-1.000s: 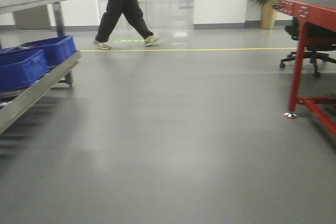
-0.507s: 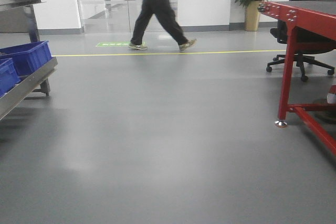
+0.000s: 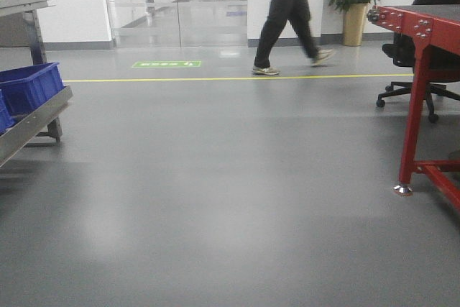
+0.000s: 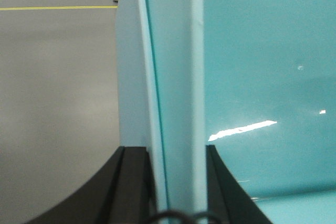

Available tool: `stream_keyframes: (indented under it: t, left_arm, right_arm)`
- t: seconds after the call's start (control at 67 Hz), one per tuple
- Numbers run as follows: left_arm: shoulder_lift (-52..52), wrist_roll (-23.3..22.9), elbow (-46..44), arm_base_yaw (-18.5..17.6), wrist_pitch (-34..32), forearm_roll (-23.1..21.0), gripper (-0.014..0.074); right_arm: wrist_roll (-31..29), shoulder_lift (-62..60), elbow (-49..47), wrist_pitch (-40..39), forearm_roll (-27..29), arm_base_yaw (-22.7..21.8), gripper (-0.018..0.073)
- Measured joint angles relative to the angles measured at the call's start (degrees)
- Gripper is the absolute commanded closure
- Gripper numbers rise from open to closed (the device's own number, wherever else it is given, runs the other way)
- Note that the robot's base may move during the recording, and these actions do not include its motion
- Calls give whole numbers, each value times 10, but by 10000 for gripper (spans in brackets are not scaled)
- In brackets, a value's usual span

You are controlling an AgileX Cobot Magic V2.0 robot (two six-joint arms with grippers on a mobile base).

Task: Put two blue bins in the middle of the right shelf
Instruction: 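Drive the base across the open floor carrying the teal bin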

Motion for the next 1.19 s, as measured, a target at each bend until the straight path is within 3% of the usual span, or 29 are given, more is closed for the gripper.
stream_keyframes:
  t: [1.194]
  left_arm:
    - [0, 0, 0, 0, -2, 0, 706]
  right_arm:
    - [0, 0, 0, 0, 0, 0, 724]
